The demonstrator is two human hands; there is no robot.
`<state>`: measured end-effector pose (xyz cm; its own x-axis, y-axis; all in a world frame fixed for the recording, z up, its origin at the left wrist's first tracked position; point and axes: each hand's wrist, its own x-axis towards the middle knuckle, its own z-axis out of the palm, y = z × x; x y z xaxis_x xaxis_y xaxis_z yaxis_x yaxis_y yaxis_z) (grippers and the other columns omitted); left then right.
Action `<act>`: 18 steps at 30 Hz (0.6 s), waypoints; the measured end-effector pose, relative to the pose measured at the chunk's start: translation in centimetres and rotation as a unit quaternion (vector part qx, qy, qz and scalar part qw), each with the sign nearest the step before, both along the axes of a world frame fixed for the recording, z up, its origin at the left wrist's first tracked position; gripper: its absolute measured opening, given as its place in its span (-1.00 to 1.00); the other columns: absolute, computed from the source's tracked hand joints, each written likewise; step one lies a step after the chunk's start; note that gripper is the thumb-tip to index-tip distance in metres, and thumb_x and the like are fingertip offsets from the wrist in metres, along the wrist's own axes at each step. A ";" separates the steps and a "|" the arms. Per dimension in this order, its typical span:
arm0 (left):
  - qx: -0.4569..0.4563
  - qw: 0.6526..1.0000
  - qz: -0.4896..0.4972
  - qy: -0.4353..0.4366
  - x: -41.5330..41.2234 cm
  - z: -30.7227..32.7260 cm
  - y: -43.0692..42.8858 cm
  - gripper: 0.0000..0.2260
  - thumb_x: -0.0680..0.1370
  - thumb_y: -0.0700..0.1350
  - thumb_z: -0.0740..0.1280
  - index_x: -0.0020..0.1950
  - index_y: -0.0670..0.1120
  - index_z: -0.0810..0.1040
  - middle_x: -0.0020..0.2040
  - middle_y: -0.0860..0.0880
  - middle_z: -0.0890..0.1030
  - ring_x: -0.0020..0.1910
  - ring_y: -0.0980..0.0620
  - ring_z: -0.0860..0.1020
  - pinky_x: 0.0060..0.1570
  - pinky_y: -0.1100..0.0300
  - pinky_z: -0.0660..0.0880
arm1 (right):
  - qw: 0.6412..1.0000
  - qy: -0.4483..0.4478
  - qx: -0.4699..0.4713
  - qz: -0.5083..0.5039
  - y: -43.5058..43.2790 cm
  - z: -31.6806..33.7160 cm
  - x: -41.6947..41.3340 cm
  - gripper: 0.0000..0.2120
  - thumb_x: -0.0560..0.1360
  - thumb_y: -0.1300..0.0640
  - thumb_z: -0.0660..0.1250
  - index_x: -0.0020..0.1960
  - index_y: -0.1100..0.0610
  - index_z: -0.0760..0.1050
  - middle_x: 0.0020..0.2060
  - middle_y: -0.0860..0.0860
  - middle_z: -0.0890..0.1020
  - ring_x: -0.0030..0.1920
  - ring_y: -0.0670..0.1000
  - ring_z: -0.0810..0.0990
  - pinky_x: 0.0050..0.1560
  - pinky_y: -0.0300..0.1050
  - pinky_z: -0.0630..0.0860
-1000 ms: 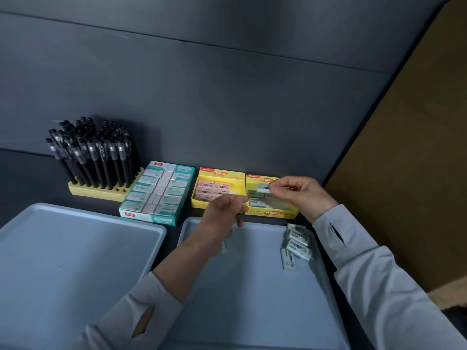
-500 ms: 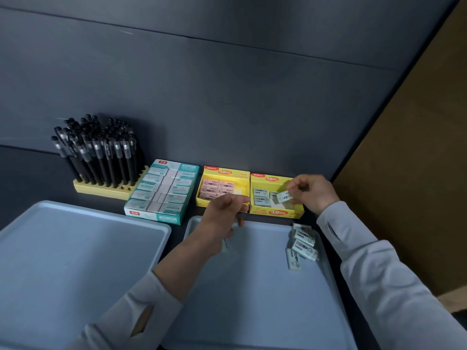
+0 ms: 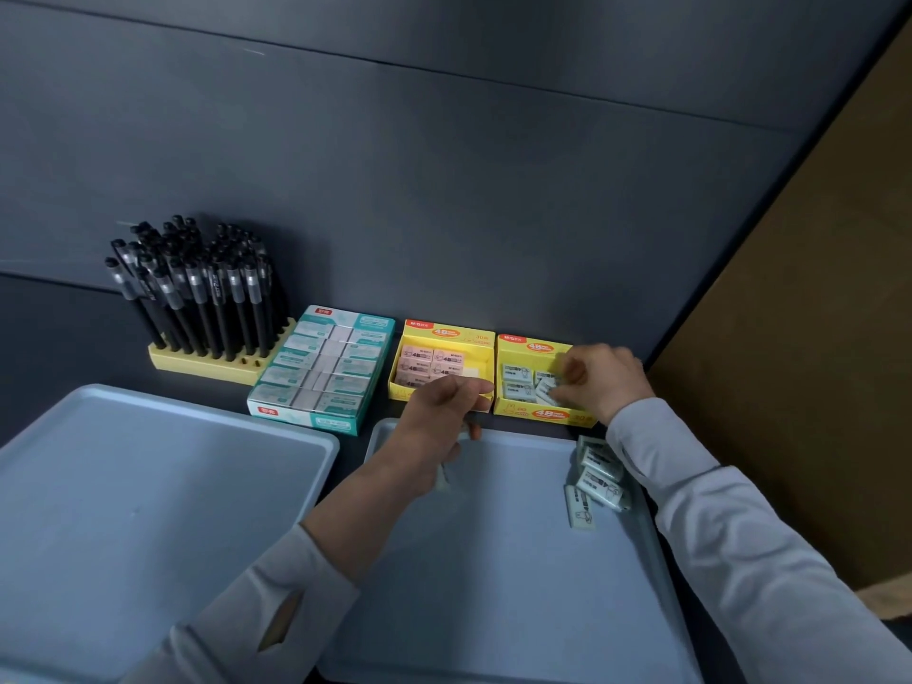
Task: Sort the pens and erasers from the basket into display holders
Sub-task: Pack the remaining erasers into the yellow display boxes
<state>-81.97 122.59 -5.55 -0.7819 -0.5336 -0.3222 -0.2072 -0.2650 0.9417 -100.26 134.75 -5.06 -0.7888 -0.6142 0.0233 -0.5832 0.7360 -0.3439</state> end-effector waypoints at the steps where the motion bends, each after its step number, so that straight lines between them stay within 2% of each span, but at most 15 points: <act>1: 0.000 1.000 -0.001 0.000 0.0 0.0 0.0 -0.80 0.65 -0.08 0.20 0.04 -0.05 0.62 -0.11 0.00 0.58 -0.37 0.11 0.42 -0.53 0.34 0.21 | 0.999 0.009 0.030 0.010 -0.2 0.0 0.1 -0.82 0.32 0.06 0.57 -0.15 -0.01 0.60 -0.16 -0.04 0.64 -0.05 0.07 0.59 0.05 -0.03 0.56; 5: 0.002 1.000 -0.002 0.000 0.0 0.1 0.0 -0.81 0.64 -0.08 0.21 0.06 -0.06 0.62 -0.11 0.01 0.59 -0.37 0.11 0.43 -0.52 0.34 0.21 | 0.995 0.038 0.082 0.042 -0.8 0.3 0.4 -0.86 0.37 0.11 0.51 -0.10 0.01 0.61 -0.09 0.02 0.65 -0.02 0.13 0.59 0.06 -0.04 0.56; 11: 0.000 1.000 -0.001 -0.002 0.1 0.1 -0.1 -0.79 0.65 -0.06 0.19 0.09 -0.06 0.61 -0.08 0.01 0.59 -0.37 0.13 0.43 -0.50 0.34 0.23 | 0.984 0.074 0.134 0.093 -0.7 0.6 0.6 -0.83 0.43 0.10 0.47 0.02 -0.04 0.66 0.05 0.02 0.65 0.04 0.13 0.60 0.09 -0.03 0.56; 15: 0.005 1.000 0.003 0.003 0.2 0.0 -0.2 -0.78 0.65 -0.05 0.18 0.04 -0.04 0.62 -0.08 0.00 0.59 -0.35 0.12 0.43 -0.51 0.34 0.23 | 0.989 0.065 0.096 0.096 -0.7 0.4 0.6 -0.81 0.43 0.17 0.48 0.04 0.03 0.67 0.09 -0.02 0.66 0.08 0.09 0.61 0.16 -0.09 0.52; 18: 0.047 0.998 0.028 0.025 0.1 0.2 -0.3 -0.76 0.65 -0.03 0.18 -0.01 -0.06 0.62 -0.16 -0.01 0.55 -0.38 0.10 0.42 -0.58 0.35 0.19 | 0.993 0.059 0.071 0.077 -0.3 0.2 1.0 -0.84 0.44 0.20 0.47 0.00 0.03 0.68 0.00 0.01 0.68 0.05 0.09 0.61 0.15 -0.06 0.52</act>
